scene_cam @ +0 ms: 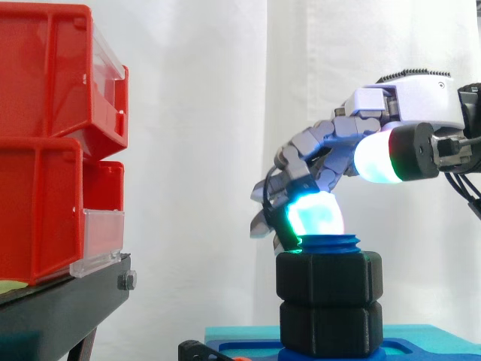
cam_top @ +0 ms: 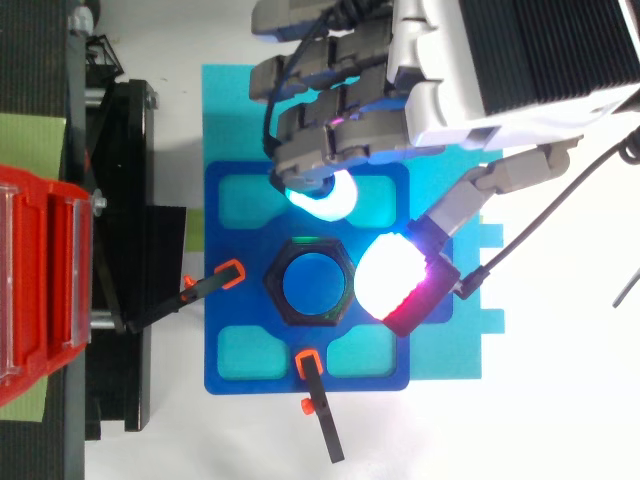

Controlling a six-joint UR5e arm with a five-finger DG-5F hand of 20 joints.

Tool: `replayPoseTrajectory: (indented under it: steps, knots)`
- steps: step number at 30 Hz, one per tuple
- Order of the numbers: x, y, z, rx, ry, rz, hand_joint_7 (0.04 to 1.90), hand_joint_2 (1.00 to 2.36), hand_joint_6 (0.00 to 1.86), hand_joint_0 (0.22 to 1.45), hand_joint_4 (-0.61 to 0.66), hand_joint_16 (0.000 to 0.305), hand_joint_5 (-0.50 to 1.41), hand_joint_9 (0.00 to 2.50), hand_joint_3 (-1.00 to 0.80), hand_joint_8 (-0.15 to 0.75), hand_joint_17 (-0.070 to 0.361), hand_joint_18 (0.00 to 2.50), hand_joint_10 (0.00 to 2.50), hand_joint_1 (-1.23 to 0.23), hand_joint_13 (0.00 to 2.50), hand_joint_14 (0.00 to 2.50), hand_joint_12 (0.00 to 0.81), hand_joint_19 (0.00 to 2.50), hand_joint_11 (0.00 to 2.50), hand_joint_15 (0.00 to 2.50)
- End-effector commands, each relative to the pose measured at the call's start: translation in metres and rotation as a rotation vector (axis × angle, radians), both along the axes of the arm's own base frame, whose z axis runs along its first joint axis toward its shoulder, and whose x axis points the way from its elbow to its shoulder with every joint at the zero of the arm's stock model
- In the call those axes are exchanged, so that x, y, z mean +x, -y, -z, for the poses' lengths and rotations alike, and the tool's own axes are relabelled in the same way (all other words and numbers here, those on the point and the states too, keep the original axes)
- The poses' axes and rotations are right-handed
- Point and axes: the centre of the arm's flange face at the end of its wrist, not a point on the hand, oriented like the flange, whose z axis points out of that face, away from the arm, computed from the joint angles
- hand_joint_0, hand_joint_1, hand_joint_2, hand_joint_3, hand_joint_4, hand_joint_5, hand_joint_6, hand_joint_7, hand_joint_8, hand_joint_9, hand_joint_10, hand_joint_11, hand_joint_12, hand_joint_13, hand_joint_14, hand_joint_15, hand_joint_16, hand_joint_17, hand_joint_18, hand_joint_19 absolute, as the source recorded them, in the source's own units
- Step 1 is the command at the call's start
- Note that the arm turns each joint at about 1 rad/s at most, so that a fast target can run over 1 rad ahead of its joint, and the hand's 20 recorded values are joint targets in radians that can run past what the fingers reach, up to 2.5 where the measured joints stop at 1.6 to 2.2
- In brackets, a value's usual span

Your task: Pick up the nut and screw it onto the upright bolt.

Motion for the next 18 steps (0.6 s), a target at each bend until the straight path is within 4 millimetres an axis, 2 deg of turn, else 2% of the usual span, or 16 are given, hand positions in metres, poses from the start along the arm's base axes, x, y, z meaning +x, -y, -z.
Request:
replayPoseTrajectory:
  steps: [1, 7, 14, 15, 18]
  knots:
    - [0.001, 0.006, -0.007, -0.001, 0.013, -0.008, 1.12, 1.0, 0.5, 0.48, 0.24, 0.037, -0.09, 0.9, -0.5, 0.249, 0.083, 0.22, 0.0, -0.27, 0.52, 0.0, 0.279, 0.0, 0.0, 0.0]
    - [0.001, 0.011, -0.012, -0.002, 0.03, -0.016, 0.84, 1.0, 0.5, 0.47, 0.23, 0.041, -0.13, 0.72, -0.5, 0.237, 0.092, 0.13, 0.0, -0.25, 0.41, 0.0, 0.293, 0.0, 0.0, 0.0]
    - [0.006, -0.004, -0.013, -0.002, 0.049, -0.027, 0.7, 1.0, 0.5, 0.46, 0.2, 0.042, -0.16, 0.58, -0.5, 0.217, 0.095, 0.0, 0.0, -0.22, 0.31, 0.0, 0.304, 0.0, 0.0, 0.0]
    - [0.007, -0.007, -0.013, -0.002, 0.052, -0.03, 0.66, 1.0, 0.5, 0.46, 0.17, 0.043, -0.17, 0.55, -0.5, 0.213, 0.097, 0.0, 0.0, -0.15, 0.26, 0.0, 0.307, 0.0, 0.0, 0.0]
    - [0.008, -0.014, -0.011, -0.001, 0.052, -0.033, 0.62, 1.0, 0.5, 0.46, 0.13, 0.045, -0.2, 0.47, -0.5, 0.204, 0.1, 0.0, 0.0, -0.07, 0.2, 0.0, 0.315, 0.0, 0.0, 0.0]
